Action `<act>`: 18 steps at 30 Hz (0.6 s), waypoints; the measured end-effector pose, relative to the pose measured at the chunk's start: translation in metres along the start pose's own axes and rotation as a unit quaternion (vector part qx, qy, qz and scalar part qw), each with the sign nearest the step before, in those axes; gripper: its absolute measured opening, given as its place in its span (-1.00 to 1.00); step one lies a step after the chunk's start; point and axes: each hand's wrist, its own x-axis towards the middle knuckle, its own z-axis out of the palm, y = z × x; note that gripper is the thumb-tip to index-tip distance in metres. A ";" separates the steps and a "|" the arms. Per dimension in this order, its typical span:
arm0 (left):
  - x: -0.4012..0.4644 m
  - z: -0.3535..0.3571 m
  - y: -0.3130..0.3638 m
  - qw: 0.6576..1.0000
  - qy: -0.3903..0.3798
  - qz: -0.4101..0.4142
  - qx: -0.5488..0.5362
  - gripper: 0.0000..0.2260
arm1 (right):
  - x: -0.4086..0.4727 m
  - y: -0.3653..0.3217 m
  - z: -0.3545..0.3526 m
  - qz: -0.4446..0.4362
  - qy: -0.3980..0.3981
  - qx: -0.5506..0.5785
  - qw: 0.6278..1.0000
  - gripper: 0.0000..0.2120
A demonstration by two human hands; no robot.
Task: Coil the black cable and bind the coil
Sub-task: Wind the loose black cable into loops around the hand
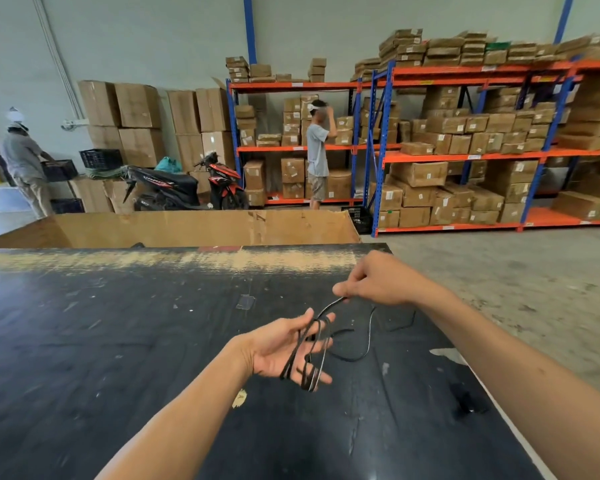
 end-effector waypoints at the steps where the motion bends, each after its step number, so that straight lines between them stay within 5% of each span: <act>1: -0.001 -0.004 0.001 0.999 0.022 0.021 -0.015 -0.49 | -0.007 -0.002 0.008 -0.001 -0.014 0.016 1.000 -0.68; 7: -0.007 -0.022 0.017 0.981 0.065 0.143 -0.112 -0.55 | -0.041 -0.004 0.075 0.008 -0.022 0.102 0.994 -0.75; 12: -0.020 -0.021 0.038 0.958 0.046 0.233 -0.161 -0.55 | -0.059 0.015 0.130 0.028 -0.063 0.301 0.951 -0.75; 18: -0.041 -0.012 0.057 0.969 -0.026 0.218 -0.113 -0.54 | -0.053 0.051 0.158 0.089 -0.094 0.220 0.967 -0.72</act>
